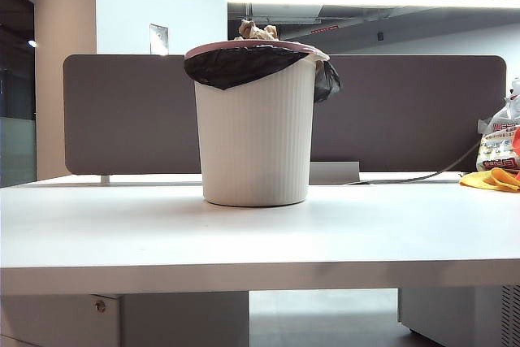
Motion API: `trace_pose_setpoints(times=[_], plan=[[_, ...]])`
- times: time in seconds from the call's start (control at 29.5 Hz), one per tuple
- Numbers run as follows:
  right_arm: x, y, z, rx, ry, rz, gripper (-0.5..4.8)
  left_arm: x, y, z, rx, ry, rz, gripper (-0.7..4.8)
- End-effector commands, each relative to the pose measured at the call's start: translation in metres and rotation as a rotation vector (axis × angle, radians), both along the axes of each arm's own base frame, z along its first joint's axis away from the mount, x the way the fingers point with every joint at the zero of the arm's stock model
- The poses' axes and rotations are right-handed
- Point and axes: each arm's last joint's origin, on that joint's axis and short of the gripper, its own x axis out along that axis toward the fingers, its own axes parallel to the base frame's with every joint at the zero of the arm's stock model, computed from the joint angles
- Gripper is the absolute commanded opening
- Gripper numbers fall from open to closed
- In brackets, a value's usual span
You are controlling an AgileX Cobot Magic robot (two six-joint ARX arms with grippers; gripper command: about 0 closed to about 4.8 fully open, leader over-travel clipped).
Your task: Pick up all the trash on the table and put it in the trash can.
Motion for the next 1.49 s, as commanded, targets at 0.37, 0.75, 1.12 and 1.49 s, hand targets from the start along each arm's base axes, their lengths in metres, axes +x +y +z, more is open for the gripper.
trace_pose_setpoints(times=[0.37,0.75,1.12,1.49], plan=[[0.023,0.008,-0.056,0.035,-0.104,-0.064,-0.05,0.062,-0.017,-0.107,-0.007,-0.106,0.123,-0.06],[0.026,0.007,-0.096,-0.010,-0.054,-0.137,-0.05,0.083,-0.020,-0.166,0.042,-0.058,0.231,-0.06],[0.023,0.008,-0.133,0.003,0.069,-0.085,-0.05,0.087,-0.021,-0.201,0.127,0.018,0.212,-0.06],[0.021,0.005,-0.150,-0.018,0.126,-0.157,-0.05,0.088,-0.022,-0.212,0.173,0.005,0.200,-0.06]])
